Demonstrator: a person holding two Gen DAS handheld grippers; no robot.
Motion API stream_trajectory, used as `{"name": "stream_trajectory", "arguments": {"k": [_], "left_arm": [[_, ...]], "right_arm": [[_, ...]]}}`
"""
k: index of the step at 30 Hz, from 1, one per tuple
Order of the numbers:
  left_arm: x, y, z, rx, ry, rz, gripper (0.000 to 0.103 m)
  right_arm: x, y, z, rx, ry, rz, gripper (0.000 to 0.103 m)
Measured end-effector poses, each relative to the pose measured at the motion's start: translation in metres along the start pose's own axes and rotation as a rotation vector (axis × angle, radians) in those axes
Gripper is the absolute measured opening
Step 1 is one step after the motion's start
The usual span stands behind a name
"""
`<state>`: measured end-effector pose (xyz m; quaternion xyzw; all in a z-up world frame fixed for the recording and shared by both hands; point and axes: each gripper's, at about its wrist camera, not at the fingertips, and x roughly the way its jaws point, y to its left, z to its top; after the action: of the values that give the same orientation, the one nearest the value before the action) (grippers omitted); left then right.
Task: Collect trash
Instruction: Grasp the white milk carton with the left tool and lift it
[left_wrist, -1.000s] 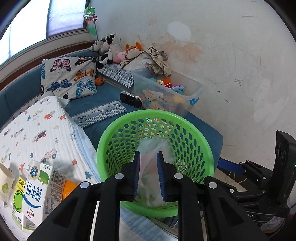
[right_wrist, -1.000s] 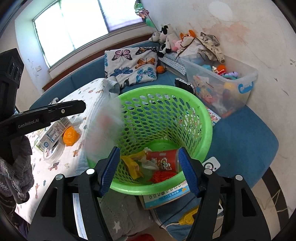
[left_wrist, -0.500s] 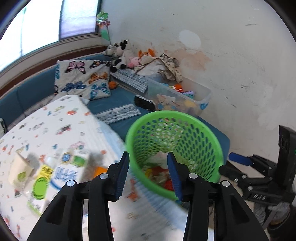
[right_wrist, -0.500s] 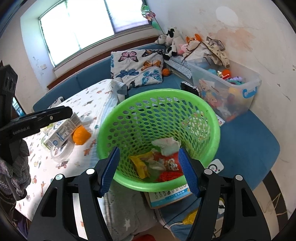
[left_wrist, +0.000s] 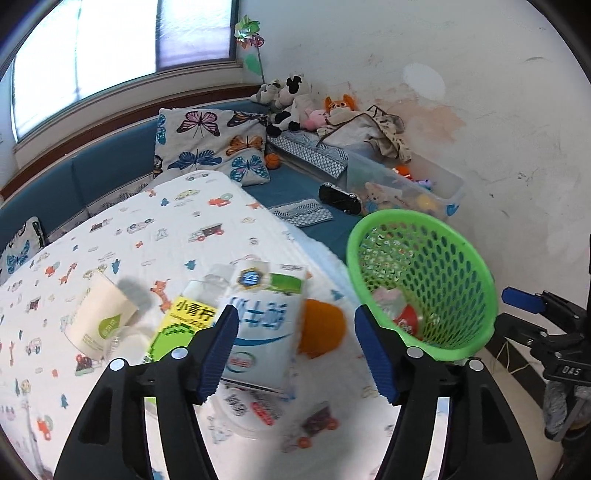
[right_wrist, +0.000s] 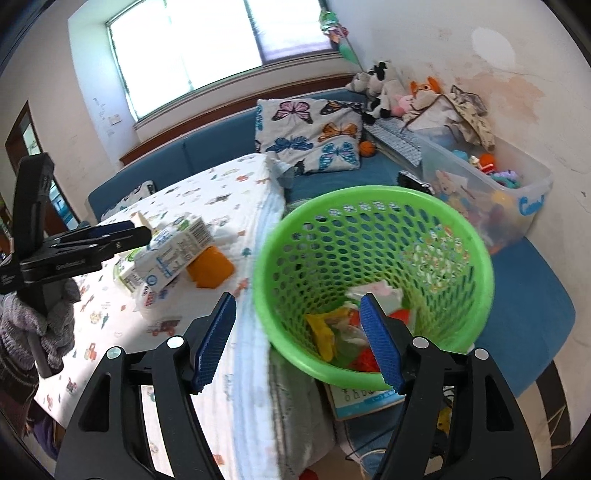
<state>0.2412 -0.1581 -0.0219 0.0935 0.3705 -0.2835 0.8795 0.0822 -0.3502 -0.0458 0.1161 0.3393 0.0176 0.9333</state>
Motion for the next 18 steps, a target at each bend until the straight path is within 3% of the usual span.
{"name": "stream_trajectory", "arguments": {"k": [3, 18], "left_arm": [[0.007, 0.008, 0.001, 0.008, 0.021, -0.008, 0.069], [0.046, 0.021, 0.009, 0.025, 0.089, -0.029, 0.073]], "right_arm": [[0.006, 0.007, 0.000, -0.010, 0.010, 0.010, 0.070], [0.025, 0.012, 0.000, -0.009, 0.050, 0.015, 0.070]]}}
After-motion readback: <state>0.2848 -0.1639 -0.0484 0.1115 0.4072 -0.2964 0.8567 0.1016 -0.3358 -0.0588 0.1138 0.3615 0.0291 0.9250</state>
